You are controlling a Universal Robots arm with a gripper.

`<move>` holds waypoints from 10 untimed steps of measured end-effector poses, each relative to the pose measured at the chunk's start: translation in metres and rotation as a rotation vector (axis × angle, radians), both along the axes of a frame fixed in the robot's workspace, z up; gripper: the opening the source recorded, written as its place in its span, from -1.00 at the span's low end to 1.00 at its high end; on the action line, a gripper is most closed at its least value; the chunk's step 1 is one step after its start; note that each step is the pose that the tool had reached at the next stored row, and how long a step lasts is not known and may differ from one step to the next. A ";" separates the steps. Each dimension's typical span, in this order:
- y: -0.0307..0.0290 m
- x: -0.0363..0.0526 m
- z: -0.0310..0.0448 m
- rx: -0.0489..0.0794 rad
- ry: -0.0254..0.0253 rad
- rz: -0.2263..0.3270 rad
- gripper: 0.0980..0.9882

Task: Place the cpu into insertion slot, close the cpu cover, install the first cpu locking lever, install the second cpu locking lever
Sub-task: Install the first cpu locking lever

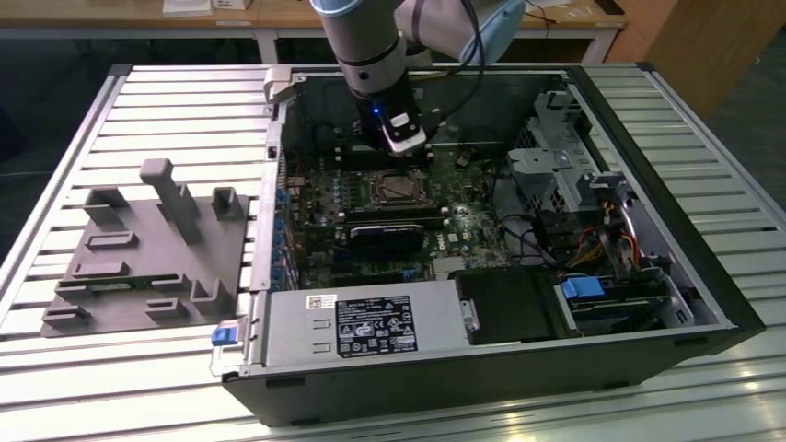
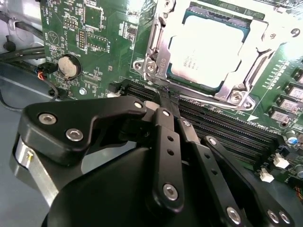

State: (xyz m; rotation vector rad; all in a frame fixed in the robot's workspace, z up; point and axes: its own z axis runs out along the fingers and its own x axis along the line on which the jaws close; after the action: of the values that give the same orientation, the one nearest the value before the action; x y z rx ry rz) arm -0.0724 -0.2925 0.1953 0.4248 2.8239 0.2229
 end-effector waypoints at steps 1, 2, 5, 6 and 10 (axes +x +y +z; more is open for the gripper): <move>0.0000 -0.0006 -0.0001 0.000 -0.0001 -0.001 -0.99; 0.0000 -0.0014 -0.0002 0.000 -0.0002 -0.002 -0.99; 0.0001 -0.0038 -0.0005 0.000 -0.0010 -0.006 -0.99; 0.0002 -0.0043 -0.0006 0.000 -0.0009 -0.007 -0.99; 0.0021 -0.0054 -0.0012 0.000 -0.0011 -0.010 -0.99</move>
State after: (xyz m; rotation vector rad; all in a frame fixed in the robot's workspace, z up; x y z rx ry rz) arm -0.0777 -0.2904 0.1941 0.4380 2.8201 0.2210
